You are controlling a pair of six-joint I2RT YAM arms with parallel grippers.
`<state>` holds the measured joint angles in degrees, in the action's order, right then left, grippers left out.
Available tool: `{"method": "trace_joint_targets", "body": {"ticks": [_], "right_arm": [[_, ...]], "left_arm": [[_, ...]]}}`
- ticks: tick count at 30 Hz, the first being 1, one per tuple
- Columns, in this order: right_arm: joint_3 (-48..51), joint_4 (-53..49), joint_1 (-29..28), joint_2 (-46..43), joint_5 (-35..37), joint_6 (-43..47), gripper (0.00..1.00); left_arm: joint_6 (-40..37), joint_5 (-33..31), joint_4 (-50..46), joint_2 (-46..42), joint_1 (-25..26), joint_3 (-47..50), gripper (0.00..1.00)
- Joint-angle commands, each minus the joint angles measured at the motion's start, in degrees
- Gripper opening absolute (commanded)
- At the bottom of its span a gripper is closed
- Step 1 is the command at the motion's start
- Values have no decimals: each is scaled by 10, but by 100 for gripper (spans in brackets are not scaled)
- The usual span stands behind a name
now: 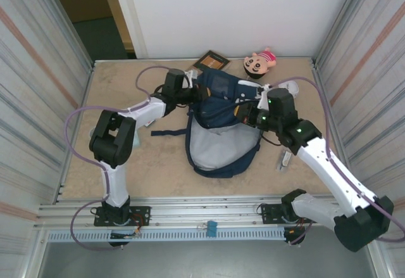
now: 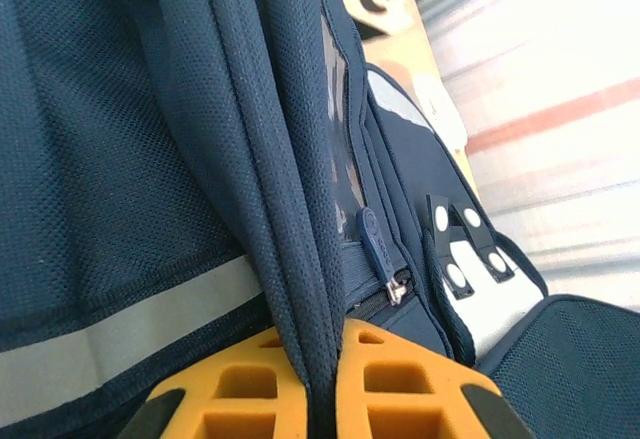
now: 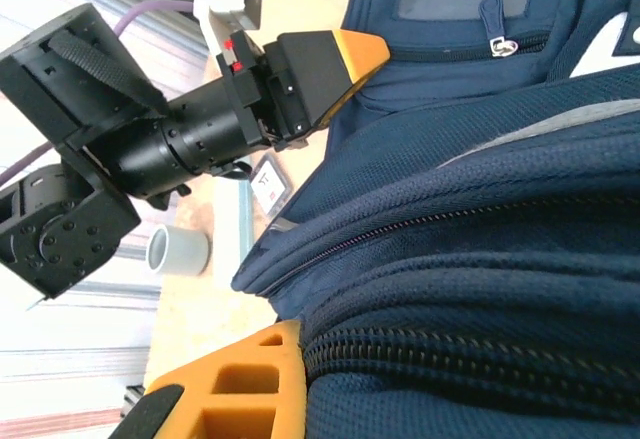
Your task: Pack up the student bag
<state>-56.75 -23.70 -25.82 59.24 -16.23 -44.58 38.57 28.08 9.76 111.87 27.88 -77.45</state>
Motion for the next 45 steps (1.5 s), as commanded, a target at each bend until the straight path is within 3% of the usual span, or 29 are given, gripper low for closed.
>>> {"method": "trace_joint_targets", "body": {"ticks": [1,8,10,12,13,15,21,26,30,35,39,45], "right_arm": [[10,-63,27,-29,-27,-3,0],[45,-124,82,-65,-72,-13,8],[40,-149,87,-73,-72,-13,19],[20,-195,97,-78,-67,-7,44],[6,-220,101,-79,-63,-2,51],[-34,-283,106,-77,-52,10,59],[-128,-440,107,-59,-54,29,63],[-191,-495,106,-48,-49,45,63],[-203,-425,91,-12,-51,51,61],[-218,-282,42,95,-6,70,61],[-226,-146,37,168,13,106,60],[-252,28,52,307,48,114,59]], "left_arm": [[-3,36,38,-9,27,-36,0],[10,14,8,35,47,-58,4],[3,10,-12,35,47,-61,21],[-17,1,-47,26,46,-68,43],[-27,-7,-63,18,44,-70,51],[-55,-38,-102,-3,35,-76,61],[-143,-141,-200,-57,-14,-97,73],[-193,-155,-218,-44,-60,-123,76],[-193,-140,-194,-1,-85,-154,76],[-198,-145,-206,71,-101,-230,76],[-174,-144,-207,146,-111,-294,77],[-103,-96,-82,219,-115,-318,74]]}}
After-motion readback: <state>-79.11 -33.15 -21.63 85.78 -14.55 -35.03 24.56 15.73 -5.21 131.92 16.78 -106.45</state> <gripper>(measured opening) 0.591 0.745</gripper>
